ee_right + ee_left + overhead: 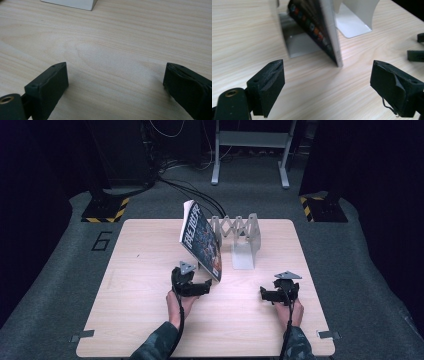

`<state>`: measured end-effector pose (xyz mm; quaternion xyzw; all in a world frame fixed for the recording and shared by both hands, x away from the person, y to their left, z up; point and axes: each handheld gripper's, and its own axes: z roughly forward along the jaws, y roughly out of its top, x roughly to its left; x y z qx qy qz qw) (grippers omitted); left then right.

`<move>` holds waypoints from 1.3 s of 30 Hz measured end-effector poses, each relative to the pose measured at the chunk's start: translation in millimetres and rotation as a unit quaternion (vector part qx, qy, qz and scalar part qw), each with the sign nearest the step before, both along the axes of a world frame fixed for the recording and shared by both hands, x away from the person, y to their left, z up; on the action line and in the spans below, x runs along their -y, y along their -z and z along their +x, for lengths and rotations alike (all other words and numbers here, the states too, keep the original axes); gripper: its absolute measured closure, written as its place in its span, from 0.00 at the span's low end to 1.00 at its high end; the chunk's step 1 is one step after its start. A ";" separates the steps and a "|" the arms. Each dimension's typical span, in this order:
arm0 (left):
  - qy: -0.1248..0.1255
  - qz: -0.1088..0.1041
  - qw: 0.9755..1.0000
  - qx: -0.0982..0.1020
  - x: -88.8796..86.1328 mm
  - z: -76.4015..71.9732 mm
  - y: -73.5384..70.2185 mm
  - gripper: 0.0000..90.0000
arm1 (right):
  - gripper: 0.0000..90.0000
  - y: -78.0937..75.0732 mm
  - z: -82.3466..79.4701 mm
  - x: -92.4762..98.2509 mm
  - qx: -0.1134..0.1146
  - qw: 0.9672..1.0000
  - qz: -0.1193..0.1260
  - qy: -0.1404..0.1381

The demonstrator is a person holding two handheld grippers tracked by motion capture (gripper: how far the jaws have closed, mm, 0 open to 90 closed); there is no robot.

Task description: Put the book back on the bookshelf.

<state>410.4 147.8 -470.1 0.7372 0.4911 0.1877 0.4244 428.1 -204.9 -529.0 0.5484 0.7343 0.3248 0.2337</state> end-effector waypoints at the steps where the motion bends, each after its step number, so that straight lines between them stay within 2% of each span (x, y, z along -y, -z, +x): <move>1: 0.000 0.000 1.000 0.000 0.0 0.0 0.0 0.13 | 0.06 0.0 0.0 0.4 0.000 1.000 -0.002 -0.001; 4: -0.014 0.008 1.000 0.003 -22.2 -10.7 0.5 0.12 | 0.06 0.0 0.1 0.3 0.000 1.000 0.000 -0.002; 7: -0.032 0.005 0.999 0.000 -40.4 -19.4 2.6 0.11 | 0.06 0.0 0.1 0.2 0.000 1.000 0.001 -0.002; 8: -0.032 0.005 0.999 0.000 -40.4 -19.4 2.6 0.10 | 0.06 0.0 0.1 0.1 0.000 1.000 0.001 -0.001; 9: -0.037 0.015 0.999 -0.005 -54.3 -24.9 3.7 0.10 | 0.06 0.0 0.1 0.1 0.000 1.000 0.001 -0.002; 10: -0.041 0.021 0.999 -0.001 -61.0 -27.0 5.5 0.10 | 0.06 -0.1 0.1 0.1 0.000 1.000 0.001 -0.002; 11: -0.042 0.027 0.999 -0.009 -68.6 -29.8 6.0 0.10 | 0.06 -0.1 0.2 0.0 0.000 1.000 0.001 -0.002; 12: -0.050 0.027 0.998 -0.008 -74.9 -32.2 8.0 0.10 | 0.06 -0.1 0.2 -0.1 0.000 1.000 0.001 -0.002; 18: -0.092 0.041 0.995 -0.015 -116.5 -44.7 20.2 0.10 | 0.07 0.1 0.4 -0.7 0.002 1.000 0.002 -0.004; 24: -0.130 0.049 0.990 -0.040 -154.4 -55.7 38.5 0.09 | 0.07 -0.4 0.6 -0.7 -0.001 1.000 -0.001 -0.005; 25: -0.132 0.051 0.989 -0.050 -160.5 -57.7 40.8 0.09 | 0.07 -0.4 0.5 -0.7 -0.001 1.000 -0.001 -0.005; 26: -0.131 0.063 0.988 -0.055 -166.9 -59.2 43.1 0.09 | 0.07 -0.2 0.6 -0.9 0.001 1.000 0.000 -0.004; 28: -0.143 0.066 0.986 -0.062 -175.1 -62.0 47.8 0.09 | 0.07 0.2 0.6 -1.0 0.004 1.000 0.001 -0.004; 32: -0.159 0.067 0.983 -0.060 -184.8 -65.2 57.1 0.09 | 0.07 -0.4 0.6 -0.7 -0.001 1.000 -0.001 -0.005; 33: -0.160 0.078 0.982 -0.058 -186.0 -66.7 57.6 0.09 | 0.07 -0.4 0.5 -0.8 -0.001 1.000 0.000 -0.005; 35: -0.158 0.082 0.982 -0.057 -186.5 -67.2 58.1 0.09 | 0.07 -0.4 0.5 -0.8 -0.001 1.000 -0.001 -0.005; 36: -0.159 0.091 0.982 -0.041 -184.9 -67.9 61.1 0.09 | 0.07 -0.1 0.5 -0.8 0.002 1.000 0.001 -0.005; 39: -0.154 0.089 0.983 -0.045 -185.8 -69.3 61.2 0.09 | 0.07 -0.2 0.5 -0.7 0.002 1.000 0.001 -0.006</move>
